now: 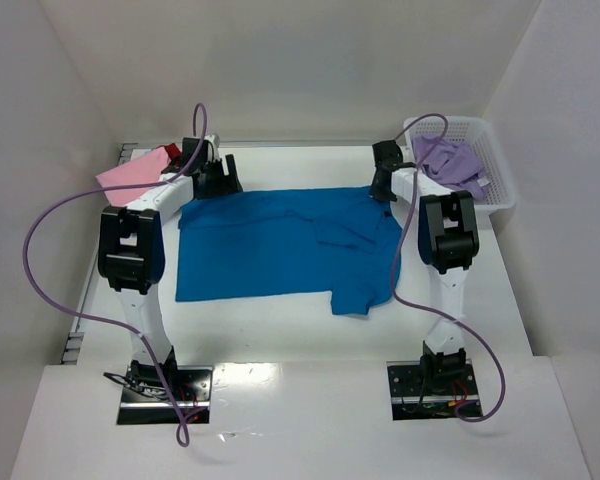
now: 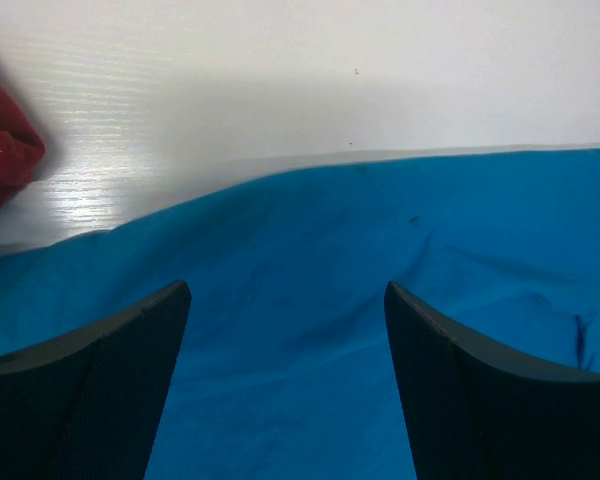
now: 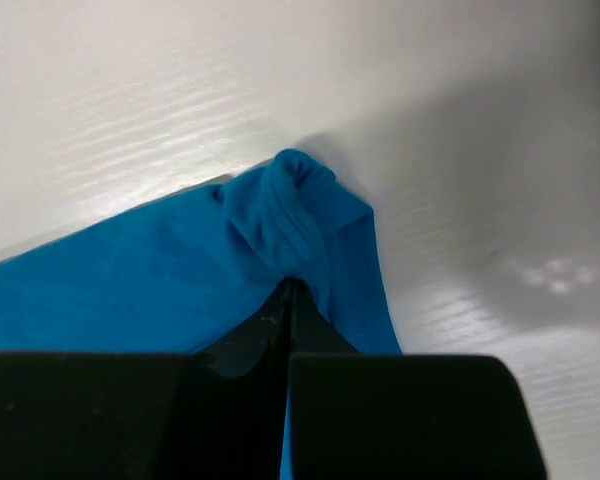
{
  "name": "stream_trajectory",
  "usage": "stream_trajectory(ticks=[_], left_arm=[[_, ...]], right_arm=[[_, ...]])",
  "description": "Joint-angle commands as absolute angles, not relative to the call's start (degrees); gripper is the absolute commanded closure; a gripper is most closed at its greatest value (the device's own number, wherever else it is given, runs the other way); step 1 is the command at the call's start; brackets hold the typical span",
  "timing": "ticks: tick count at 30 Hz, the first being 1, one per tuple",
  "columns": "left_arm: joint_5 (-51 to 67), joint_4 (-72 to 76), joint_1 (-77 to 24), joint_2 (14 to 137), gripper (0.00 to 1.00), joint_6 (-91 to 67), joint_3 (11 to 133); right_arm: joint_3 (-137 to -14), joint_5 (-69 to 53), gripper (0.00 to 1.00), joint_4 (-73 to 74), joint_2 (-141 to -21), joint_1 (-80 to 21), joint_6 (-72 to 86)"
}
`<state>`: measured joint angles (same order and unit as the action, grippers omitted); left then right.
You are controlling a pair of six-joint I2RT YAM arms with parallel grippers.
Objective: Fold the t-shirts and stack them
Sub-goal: Fold the flattened tshirt in 1/3 of the way
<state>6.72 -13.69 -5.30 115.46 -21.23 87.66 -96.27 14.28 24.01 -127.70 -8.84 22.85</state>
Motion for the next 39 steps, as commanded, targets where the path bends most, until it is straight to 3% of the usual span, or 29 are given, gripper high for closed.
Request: stream_trajectory(ticks=[1, 12, 14, 17, 20, 26, 39], left_arm=[[7.7, -13.3, -5.4, 116.0, 0.14, -21.6, 89.9], [8.3, -13.3, -5.4, 116.0, 0.14, -21.6, 89.4], [8.3, -13.3, -5.4, 116.0, 0.14, -21.1, 89.4], [6.2, -13.8, -5.4, 116.0, 0.12, -20.4, 90.5], [3.7, -14.4, -4.8, 118.5, 0.12, -21.2, 92.1], [2.5, -13.0, -4.3, 121.2, 0.12, -21.7, 92.1], [-1.9, -13.4, -2.5, 126.0, 0.12, -22.8, 98.9]], right_arm=[[-91.6, 20.1, 0.99, 27.6, -125.5, -6.8, 21.4], [-88.3, 24.7, 0.99, 27.6, -121.6, -5.6, 20.2], [-88.3, 19.9, 0.90, 25.9, -119.8, -5.6, 19.6], [-87.8, 12.3, 0.66, 22.3, -115.8, -5.6, 18.9], [-86.4, 6.2, 0.53, 17.2, -113.6, -6.3, 19.7], [-88.4, 5.0, 0.52, 18.3, -111.7, -9.7, 20.2], [-80.1, 3.1, 0.49, 16.7, -106.8, -10.4, 21.4]])
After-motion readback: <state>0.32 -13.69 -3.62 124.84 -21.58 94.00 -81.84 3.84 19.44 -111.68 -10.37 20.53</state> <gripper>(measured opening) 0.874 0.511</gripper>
